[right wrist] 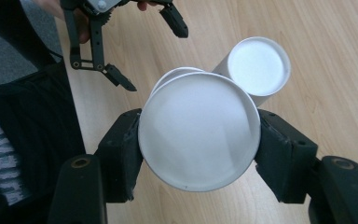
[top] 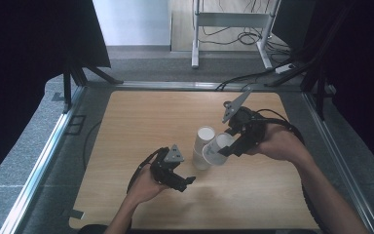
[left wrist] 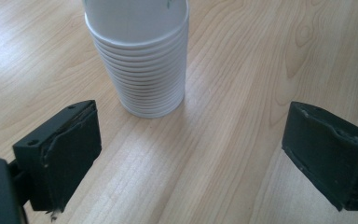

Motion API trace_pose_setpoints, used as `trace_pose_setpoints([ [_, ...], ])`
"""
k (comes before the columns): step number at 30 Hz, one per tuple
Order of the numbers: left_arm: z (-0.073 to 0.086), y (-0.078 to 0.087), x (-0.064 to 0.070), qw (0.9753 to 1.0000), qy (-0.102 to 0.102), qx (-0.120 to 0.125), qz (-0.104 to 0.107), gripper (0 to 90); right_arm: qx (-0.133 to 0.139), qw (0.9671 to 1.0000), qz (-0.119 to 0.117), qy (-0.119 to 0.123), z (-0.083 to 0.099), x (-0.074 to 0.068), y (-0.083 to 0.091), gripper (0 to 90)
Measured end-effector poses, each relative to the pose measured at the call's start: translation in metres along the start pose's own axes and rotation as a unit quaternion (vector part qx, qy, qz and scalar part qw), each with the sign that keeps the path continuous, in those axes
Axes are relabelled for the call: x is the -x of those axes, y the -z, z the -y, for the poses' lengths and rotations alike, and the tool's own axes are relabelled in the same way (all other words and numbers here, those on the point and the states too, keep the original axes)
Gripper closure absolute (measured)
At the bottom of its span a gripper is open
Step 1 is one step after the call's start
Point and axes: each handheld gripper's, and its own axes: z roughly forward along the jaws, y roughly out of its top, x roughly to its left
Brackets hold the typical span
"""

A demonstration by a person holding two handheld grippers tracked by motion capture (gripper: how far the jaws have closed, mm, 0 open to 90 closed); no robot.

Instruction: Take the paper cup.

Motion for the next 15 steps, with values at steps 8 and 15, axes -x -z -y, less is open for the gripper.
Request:
trace_pose_setpoints([
  [8,0.005,0.001,0.006,1.0000,-0.004,-0.006,0.004,4.4,0.011,0.9999,-0.011,0.002,0.012,-0.008,-0.008,36.9],
  [15,0.010,0.003,0.010,0.9999,0.001,-0.009,0.007,4.4,0.020,0.9996,-0.020,-0.001,0.023,-0.012,-0.019,36.9],
])
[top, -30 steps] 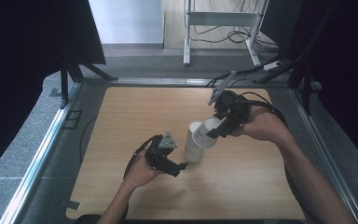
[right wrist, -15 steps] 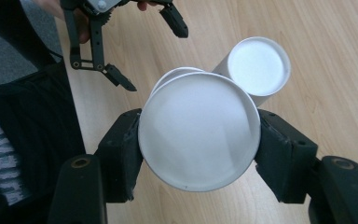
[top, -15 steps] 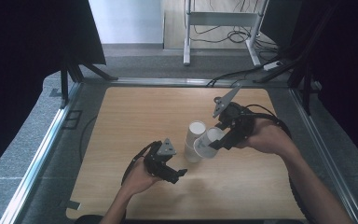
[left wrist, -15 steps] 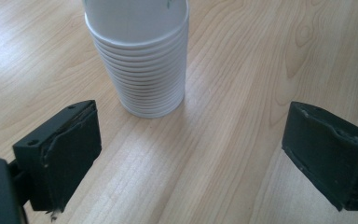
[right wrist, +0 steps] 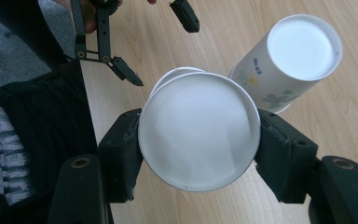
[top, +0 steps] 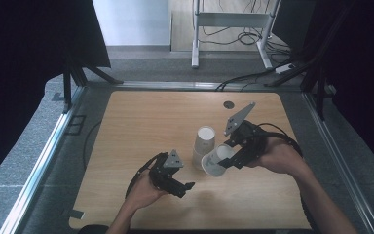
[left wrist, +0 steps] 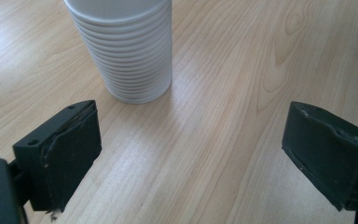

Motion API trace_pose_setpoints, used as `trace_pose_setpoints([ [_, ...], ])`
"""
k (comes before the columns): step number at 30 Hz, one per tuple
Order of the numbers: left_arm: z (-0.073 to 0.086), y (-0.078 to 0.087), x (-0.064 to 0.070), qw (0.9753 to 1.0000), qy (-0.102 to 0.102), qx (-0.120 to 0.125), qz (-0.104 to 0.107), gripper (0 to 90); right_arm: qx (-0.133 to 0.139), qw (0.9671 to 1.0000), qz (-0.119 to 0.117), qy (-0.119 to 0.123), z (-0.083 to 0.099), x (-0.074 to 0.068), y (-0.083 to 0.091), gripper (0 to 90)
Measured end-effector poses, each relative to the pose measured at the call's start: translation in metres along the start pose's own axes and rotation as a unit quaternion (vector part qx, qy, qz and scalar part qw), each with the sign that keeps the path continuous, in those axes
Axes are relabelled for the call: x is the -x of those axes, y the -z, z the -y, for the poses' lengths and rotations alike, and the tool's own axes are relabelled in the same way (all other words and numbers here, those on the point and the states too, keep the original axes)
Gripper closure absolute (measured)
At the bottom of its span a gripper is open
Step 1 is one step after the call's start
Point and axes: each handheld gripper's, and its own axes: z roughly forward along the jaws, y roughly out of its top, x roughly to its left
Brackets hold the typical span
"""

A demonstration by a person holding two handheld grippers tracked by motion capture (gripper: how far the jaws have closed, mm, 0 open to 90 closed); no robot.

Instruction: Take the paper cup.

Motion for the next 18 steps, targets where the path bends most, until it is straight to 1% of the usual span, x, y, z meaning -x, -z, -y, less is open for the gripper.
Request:
trace_pose_setpoints([
  [2,0.000,0.000,0.000,1.0000,-0.001,-0.001,0.000,4.8,0.002,1.0000,-0.002,0.001,0.001,0.000,-0.001,36.9],
  [3,0.001,0.001,0.001,1.0000,0.000,-0.002,0.003,5.2,0.008,1.0000,-0.005,0.000,0.004,-0.001,-0.004,37.0],
  [7,0.003,0.002,0.003,0.9999,-0.001,-0.004,0.010,5.6,0.015,0.9999,-0.007,-0.002,0.008,-0.003,-0.010,37.0],
  [9,0.003,0.001,0.003,0.9999,-0.001,-0.005,0.010,5.6,0.018,0.9998,-0.010,-0.004,0.010,-0.004,-0.013,37.0],
  [14,0.005,-0.001,0.003,0.9997,0.005,-0.010,0.020,7.0,0.025,0.9996,-0.009,-0.005,0.018,-0.005,-0.022,37.0],
  [18,0.006,-0.002,0.005,0.9995,-0.001,-0.015,0.027,7.0,0.032,0.9995,-0.005,0.000,0.024,-0.006,-0.028,37.0],
])
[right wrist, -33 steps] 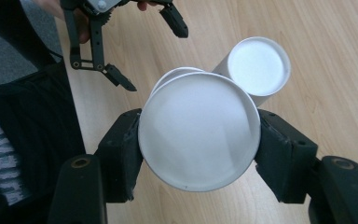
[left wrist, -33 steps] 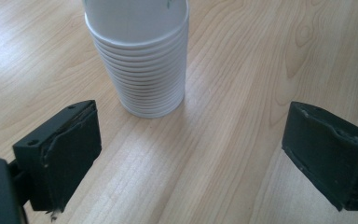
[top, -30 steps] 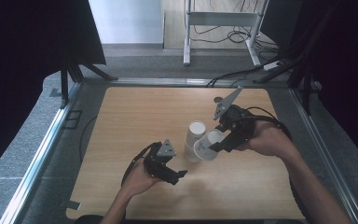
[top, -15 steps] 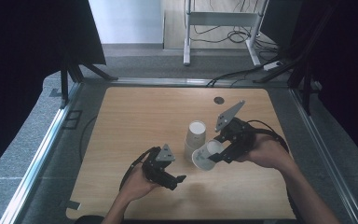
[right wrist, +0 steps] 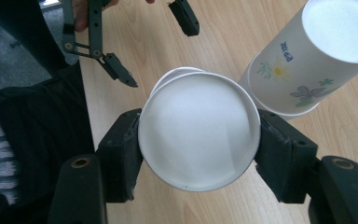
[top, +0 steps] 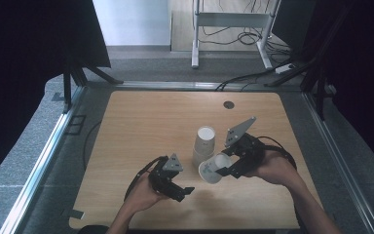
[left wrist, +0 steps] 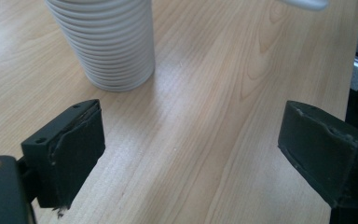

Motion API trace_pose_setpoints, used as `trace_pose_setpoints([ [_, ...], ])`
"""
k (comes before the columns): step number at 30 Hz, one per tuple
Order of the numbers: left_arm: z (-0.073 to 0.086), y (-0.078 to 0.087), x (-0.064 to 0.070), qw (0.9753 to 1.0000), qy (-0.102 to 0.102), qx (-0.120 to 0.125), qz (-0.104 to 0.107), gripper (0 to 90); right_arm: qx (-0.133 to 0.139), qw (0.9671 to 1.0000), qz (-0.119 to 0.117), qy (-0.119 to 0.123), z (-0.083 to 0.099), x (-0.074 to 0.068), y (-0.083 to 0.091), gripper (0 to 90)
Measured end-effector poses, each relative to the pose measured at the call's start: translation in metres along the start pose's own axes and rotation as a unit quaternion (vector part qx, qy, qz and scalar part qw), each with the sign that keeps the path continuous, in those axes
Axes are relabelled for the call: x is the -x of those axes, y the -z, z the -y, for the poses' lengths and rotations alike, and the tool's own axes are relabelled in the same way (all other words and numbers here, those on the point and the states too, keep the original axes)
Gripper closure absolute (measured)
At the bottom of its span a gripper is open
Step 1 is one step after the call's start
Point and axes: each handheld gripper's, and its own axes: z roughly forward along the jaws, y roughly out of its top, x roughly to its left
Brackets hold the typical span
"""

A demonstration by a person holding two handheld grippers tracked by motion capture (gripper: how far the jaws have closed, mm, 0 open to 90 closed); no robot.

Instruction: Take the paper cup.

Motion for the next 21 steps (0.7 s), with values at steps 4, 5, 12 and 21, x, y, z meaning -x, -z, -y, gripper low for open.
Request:
trace_pose_setpoints([
  [4,0.001,-0.001,0.002,1.0000,-0.003,0.005,0.007,7.0,0.011,0.9999,0.001,0.002,0.008,-0.001,-0.006,36.9],
  [5,0.001,-0.002,0.003,0.9999,-0.004,0.007,0.009,7.1,0.015,0.9999,0.002,0.001,0.010,-0.002,-0.008,37.0],
  [12,0.002,-0.002,0.004,0.9998,-0.015,0.006,0.010,7.4,0.040,0.9992,0.002,-0.001,0.024,-0.003,-0.019,36.9],
  [21,0.002,-0.003,0.006,0.9995,-0.030,-0.001,0.011,8.7,0.072,0.9974,-0.001,-0.001,0.041,-0.004,-0.033,36.9],
])
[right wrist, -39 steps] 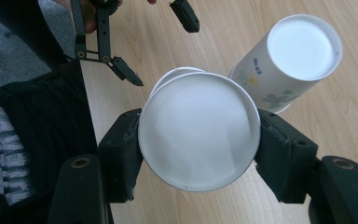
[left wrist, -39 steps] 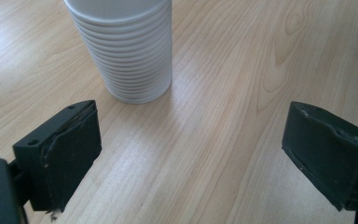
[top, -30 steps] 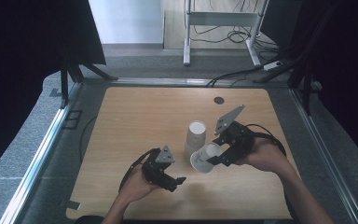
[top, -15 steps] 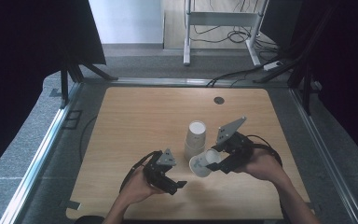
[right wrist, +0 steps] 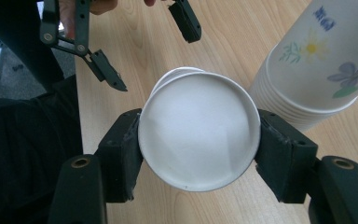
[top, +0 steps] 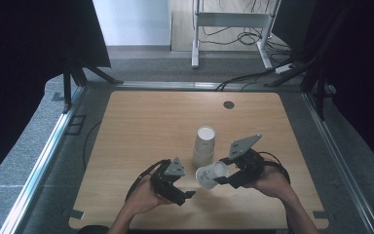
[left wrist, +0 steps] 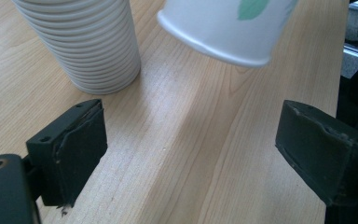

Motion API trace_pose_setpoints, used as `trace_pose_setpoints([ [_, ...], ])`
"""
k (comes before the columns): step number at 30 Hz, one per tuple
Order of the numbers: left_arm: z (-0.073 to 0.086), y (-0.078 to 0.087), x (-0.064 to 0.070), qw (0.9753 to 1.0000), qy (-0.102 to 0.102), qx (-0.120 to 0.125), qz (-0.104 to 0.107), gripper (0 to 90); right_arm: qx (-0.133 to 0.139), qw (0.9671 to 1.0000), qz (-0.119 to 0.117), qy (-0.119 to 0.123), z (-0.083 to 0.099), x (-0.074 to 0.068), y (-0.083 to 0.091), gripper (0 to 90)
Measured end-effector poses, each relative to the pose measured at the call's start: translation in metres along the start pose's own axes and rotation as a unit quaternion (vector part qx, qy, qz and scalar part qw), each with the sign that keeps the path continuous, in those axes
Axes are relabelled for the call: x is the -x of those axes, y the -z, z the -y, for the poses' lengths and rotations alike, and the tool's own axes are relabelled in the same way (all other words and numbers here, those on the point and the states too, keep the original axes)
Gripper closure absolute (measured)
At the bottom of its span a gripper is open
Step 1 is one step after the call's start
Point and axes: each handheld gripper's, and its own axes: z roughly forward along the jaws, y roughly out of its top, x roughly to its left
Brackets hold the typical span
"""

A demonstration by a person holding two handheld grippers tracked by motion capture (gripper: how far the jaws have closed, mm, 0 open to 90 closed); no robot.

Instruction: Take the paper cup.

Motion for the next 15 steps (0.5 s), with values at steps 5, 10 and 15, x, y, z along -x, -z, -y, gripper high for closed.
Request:
trace_pose_setpoints([
  [5,0.000,0.000,0.000,1.0000,0.000,0.004,0.002,8.7,0.005,0.9999,0.001,0.010,0.007,0.000,-0.005,36.9],
  [10,0.000,0.003,0.000,1.0000,-0.008,0.005,0.000,9.5,0.015,0.9998,-0.001,0.013,0.013,-0.002,-0.011,36.9],
  [15,0.000,0.003,0.001,0.9999,-0.011,0.004,-0.002,10.2,0.024,0.9997,-0.004,0.010,0.018,-0.004,-0.014,36.9],
])
